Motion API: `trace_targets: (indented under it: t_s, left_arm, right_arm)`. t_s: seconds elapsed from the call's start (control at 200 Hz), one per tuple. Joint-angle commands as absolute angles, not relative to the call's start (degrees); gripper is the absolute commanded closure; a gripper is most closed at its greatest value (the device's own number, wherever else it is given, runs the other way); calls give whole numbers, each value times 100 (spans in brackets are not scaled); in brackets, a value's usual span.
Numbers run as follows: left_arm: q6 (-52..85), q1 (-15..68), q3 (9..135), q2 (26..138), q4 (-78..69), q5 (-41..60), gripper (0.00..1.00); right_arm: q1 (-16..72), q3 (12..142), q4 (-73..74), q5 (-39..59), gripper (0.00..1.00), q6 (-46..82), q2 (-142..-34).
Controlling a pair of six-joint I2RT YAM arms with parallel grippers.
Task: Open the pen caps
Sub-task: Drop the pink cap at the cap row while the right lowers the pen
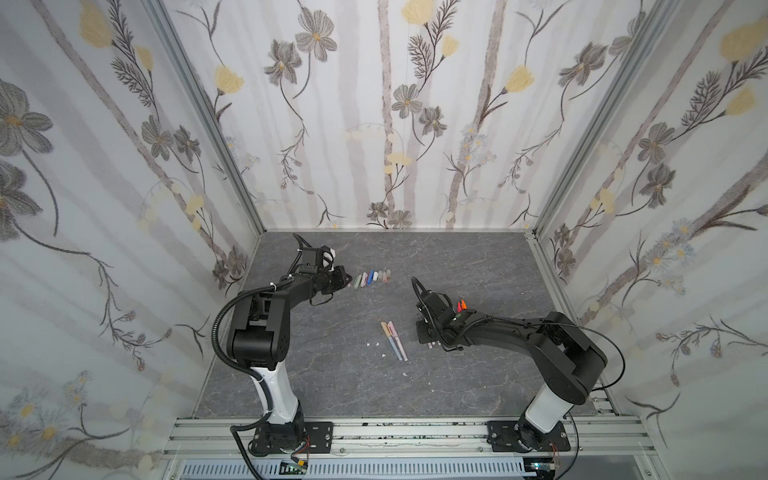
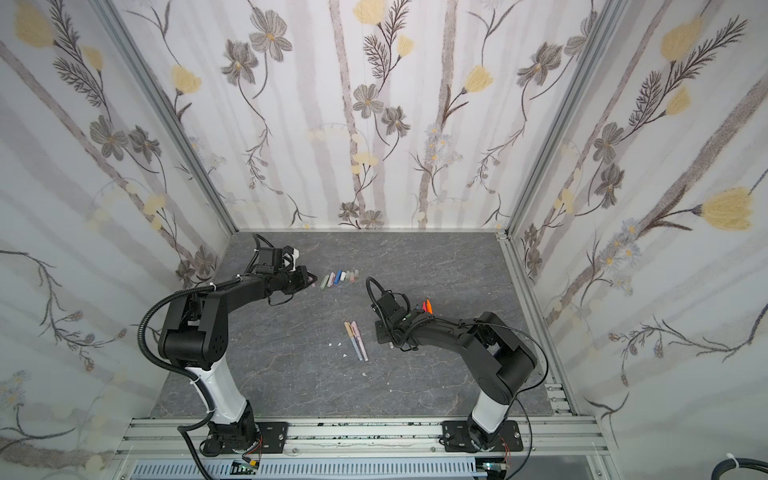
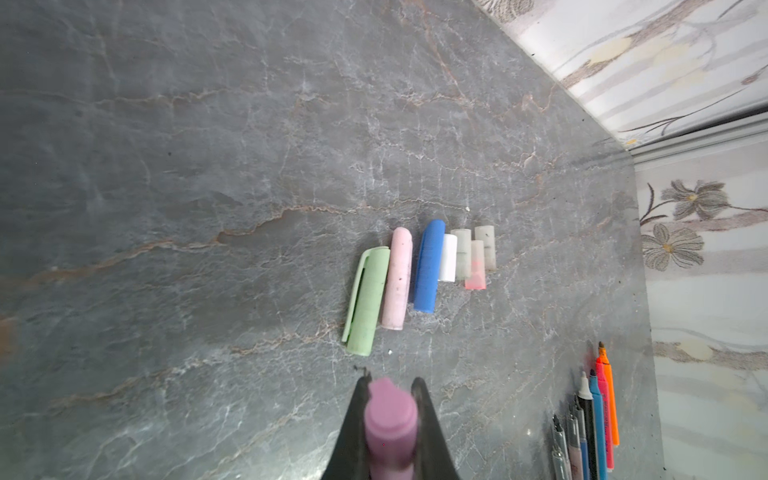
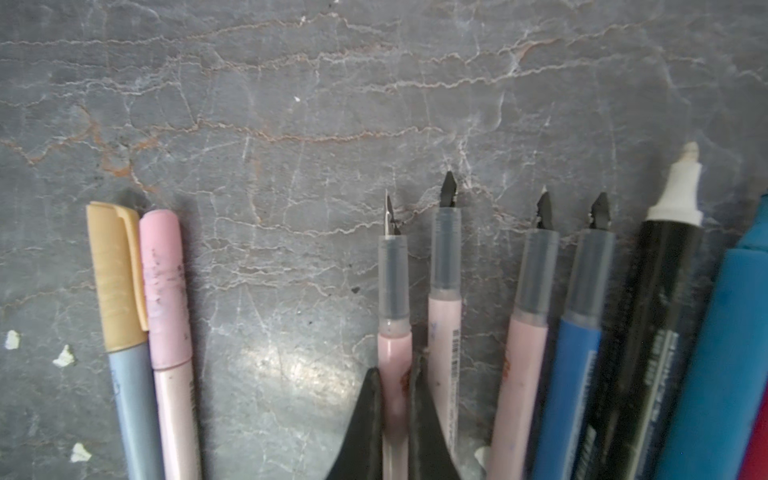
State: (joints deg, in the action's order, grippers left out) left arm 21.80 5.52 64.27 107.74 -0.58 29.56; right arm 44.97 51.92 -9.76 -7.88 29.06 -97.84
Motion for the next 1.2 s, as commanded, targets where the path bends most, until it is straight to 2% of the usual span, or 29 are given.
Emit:
trace_targets:
  t_s: [0.0,0.11,0.33,0.525,1.044,1.194]
  left_arm:
    - [2073,548,6515,10986,-138,2840,100]
    - [2081,547,6573,11198,-245,2863,100]
    - [2035,545,6754,11486,-306,2840,100]
    - [1986,545,6848,11690,-330,2801,94]
    - [2056,556,7014,11988,-475,2927,77]
    - [2082,563,6977,11986,-517,2973,74]
  right_arm:
    - [4516,5271,-1189,-1039,100,2934,-9843]
    - [4552,5308,-1273,-1124,100,2944,-9865]
    - [4579,5317,-1310,-1163,92,2970,-9835]
    - [4597,5317,-1301,-1191,83,2971,-9792]
    - [4658,5327,-1310,-1338,70,2961,-9458]
    - [4658,5326,-1314,-1402,69,2962,-9386]
